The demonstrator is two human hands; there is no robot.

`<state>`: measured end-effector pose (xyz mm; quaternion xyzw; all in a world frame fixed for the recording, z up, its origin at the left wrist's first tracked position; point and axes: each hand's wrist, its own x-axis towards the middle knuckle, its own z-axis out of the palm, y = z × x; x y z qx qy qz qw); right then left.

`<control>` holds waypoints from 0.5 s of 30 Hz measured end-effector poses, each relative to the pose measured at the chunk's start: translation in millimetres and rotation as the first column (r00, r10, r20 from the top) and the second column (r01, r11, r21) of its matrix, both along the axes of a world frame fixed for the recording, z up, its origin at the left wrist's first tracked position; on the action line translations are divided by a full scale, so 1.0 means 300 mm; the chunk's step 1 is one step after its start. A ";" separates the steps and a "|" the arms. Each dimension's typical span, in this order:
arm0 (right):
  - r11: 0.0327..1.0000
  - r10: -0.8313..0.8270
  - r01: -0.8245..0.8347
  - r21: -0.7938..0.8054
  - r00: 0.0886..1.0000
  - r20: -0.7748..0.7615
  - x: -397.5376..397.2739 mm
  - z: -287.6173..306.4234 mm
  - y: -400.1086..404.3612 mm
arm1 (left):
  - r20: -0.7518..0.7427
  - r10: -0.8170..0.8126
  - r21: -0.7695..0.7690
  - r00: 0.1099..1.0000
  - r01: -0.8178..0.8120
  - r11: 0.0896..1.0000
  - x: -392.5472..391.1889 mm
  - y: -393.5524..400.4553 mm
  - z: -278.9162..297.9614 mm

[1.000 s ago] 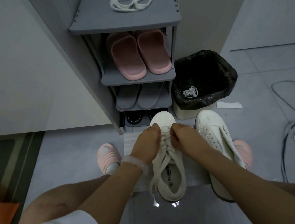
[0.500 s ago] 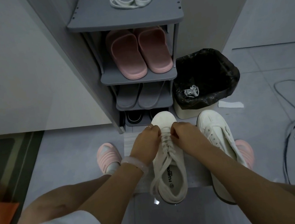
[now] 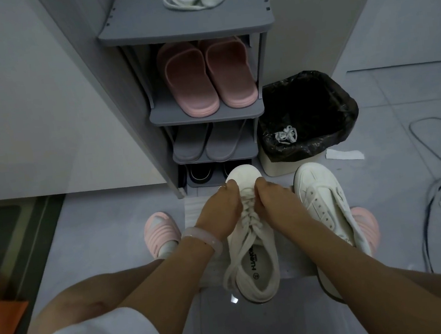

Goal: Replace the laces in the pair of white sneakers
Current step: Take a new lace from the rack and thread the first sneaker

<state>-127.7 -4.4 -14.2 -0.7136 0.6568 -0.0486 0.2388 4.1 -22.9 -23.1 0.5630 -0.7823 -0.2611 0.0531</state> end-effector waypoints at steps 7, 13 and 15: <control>0.958 -0.274 0.240 0.156 0.924 0.268 -0.048 0.002 -0.001 | -0.124 0.034 -0.029 0.992 -0.038 0.999 -0.004 -0.042 0.000; 0.970 -0.230 0.199 0.142 0.939 0.255 -0.060 -0.022 0.016 | -0.091 0.016 0.103 0.996 -0.007 0.995 -0.049 -0.069 -0.010; 0.976 -0.204 0.176 0.128 0.946 0.253 -0.062 -0.024 0.019 | -0.111 0.057 0.164 0.992 -0.038 0.986 -0.049 -0.072 -0.006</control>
